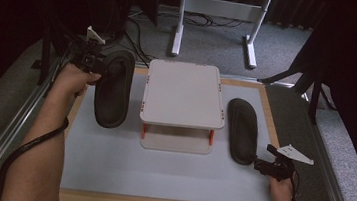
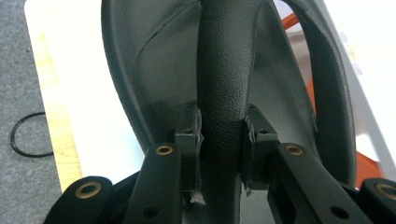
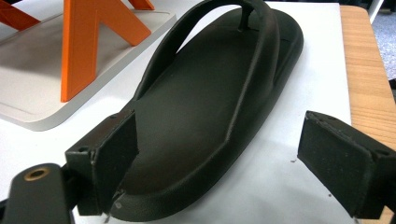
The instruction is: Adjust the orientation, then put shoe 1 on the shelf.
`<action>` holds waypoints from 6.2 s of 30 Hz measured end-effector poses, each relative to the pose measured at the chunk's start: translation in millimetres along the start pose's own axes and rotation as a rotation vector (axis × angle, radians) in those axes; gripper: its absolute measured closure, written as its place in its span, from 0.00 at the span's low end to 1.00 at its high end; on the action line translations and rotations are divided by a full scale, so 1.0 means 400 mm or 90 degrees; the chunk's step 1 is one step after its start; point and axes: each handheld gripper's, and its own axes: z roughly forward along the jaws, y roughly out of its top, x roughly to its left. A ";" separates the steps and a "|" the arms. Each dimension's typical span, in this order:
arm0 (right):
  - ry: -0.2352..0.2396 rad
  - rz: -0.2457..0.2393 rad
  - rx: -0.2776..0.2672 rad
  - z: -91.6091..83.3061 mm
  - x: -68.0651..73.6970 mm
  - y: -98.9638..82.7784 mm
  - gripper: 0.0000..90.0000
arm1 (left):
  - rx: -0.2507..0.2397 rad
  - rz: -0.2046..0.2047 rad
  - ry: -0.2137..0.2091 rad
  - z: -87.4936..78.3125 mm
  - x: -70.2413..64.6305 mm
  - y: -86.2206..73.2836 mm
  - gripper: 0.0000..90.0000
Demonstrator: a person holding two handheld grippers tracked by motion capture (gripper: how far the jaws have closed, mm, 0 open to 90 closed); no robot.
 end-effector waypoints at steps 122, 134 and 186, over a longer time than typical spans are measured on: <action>-0.010 -0.009 -0.002 0.002 0.007 0.000 0.12 | -0.218 0.146 -0.103 0.012 -0.126 -0.138 0.07; -0.018 -0.012 -0.012 0.001 0.010 -0.001 0.12 | -0.243 0.128 -0.104 0.076 -0.069 -0.222 0.07; -0.026 0.011 0.015 0.013 -0.002 0.006 0.14 | -0.413 0.112 0.006 0.258 0.022 -0.512 0.07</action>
